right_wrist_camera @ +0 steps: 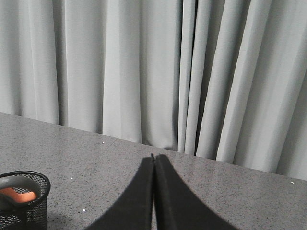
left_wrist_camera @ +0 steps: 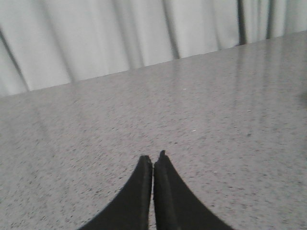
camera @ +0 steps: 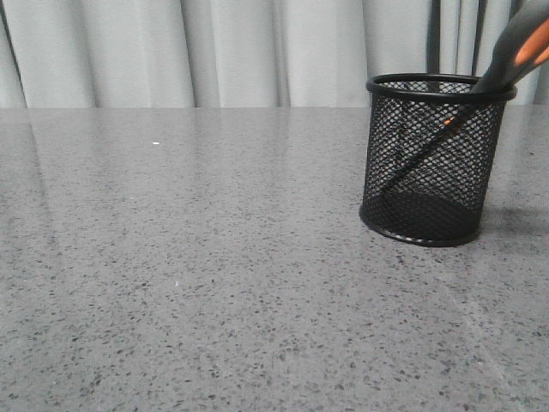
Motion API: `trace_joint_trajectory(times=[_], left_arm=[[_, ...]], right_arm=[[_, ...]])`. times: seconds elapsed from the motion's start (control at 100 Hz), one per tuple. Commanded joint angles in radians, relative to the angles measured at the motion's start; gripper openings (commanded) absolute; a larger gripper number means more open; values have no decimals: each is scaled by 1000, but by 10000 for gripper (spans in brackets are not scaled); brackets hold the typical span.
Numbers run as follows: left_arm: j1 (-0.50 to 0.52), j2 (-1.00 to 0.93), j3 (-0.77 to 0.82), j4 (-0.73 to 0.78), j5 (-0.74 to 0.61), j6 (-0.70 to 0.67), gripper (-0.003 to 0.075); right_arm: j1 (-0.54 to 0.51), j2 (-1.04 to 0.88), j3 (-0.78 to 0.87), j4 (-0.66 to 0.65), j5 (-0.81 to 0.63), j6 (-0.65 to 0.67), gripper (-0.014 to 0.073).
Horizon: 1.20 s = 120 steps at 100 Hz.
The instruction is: Put scissors into bucket
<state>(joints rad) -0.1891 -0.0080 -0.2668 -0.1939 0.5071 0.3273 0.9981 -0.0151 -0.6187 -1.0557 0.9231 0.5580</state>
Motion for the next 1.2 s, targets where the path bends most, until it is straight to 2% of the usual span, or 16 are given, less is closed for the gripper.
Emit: trace_joint_trajectory(times=[0.0,0.16,0.24,0.41,0.56,0.75,0.94,1.19], left_arm=[[79,-24,37,-38,-161,-6,-20],[208,-24,134,-20,-228,-12,-20],[246,-24,169,45,-271,-86,-20],[241,-24,241,194,-458,-254,-20],[196,-24,317,210,-572,-327,-20],[153,-24,316,275,-523,-327,-20],[152,-24,316,273,-351,-327,-20],[152,-24,316,273,-266,-327,-20]], right_arm=[[2,12,-17,-55,-49,0,-50],[2,12,-17,-55,-49,0,-50],[2,12,-17,-55,-49,0,-50],[2,12,-17,-55,-49,0,-50],[2,12,-17,-55,-49,0,-50],[2,12,-17,-55,-49,0,-50],[2,12,-17,-55,-49,0,-50],[2,12,-17,-55,-49,0,-50]])
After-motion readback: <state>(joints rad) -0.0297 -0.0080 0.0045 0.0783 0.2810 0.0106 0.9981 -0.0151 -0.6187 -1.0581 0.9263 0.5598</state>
